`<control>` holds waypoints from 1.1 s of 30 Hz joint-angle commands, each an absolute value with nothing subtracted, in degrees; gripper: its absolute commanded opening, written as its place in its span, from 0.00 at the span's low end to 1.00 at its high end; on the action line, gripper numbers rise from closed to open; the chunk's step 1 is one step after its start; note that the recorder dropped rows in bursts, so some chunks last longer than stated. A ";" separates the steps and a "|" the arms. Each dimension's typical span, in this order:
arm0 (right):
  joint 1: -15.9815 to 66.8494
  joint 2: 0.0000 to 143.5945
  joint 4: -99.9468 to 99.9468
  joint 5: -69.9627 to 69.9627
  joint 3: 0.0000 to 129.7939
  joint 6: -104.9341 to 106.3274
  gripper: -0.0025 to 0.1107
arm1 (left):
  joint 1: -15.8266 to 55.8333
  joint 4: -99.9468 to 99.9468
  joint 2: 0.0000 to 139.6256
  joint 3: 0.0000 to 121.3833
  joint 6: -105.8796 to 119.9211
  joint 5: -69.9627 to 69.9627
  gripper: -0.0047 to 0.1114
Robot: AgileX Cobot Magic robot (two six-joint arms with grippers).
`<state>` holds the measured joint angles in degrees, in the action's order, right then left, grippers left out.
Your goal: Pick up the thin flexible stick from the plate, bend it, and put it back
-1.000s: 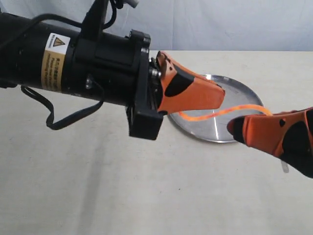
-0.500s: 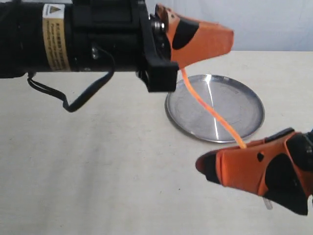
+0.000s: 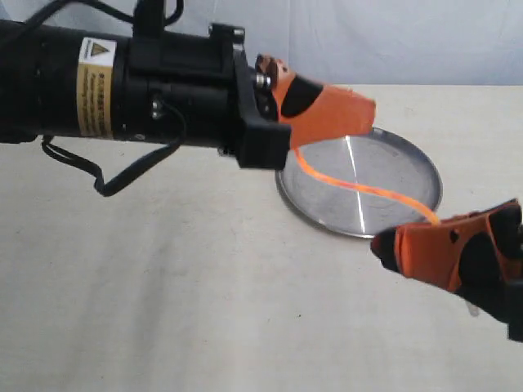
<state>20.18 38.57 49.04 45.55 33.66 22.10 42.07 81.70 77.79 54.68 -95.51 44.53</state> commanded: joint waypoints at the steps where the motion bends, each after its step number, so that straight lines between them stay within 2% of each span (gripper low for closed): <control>1: 20.06 41.51 42.15 50.82 33.93 15.11 0.01 | 42.43 64.51 76.83 54.37 -84.62 51.62 0.04; 6: 20.06 44.01 60.28 51.62 33.93 29.51 0.01 | 42.43 64.50 76.83 54.37 -79.03 45.20 0.04; 9: 20.06 44.28 77.35 51.74 33.93 44.51 0.01 | 42.43 72.30 77.35 54.23 -79.95 36.91 0.04; 12: 20.06 43.88 83.55 50.14 33.93 49.63 0.01 | 42.43 82.67 78.05 54.14 -86.46 31.90 0.04; 15: 20.06 42.72 80.61 45.18 33.93 49.52 0.01 | 42.43 91.64 78.60 54.14 -94.04 32.84 0.04; 18: 20.06 40.86 75.16 39.89 33.93 46.24 0.01 | 42.43 92.26 78.60 54.14 -97.98 37.81 0.04; 22: 20.06 39.88 61.09 37.41 33.93 34.24 0.01 | 42.43 81.15 77.83 54.14 -97.45 46.12 0.04; 27: 20.06 43.55 42.03 47.91 33.93 18.41 0.01 | 42.43 59.27 77.05 54.14 -84.69 52.50 0.04; 29: 20.06 46.63 51.42 50.08 33.93 26.36 0.01 | 42.43 58.85 77.31 54.14 -80.16 50.94 0.04; 30: 20.06 47.81 63.65 51.15 33.93 37.68 0.01 | 42.43 62.57 77.84 54.14 -79.86 47.56 0.04; 33: 20.06 47.11 80.79 50.12 33.93 54.09 0.01 | 42.43 77.83 79.33 54.14 -84.10 38.40 0.04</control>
<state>20.18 47.70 67.82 51.83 33.70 41.99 42.20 67.96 78.01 54.23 -80.93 43.91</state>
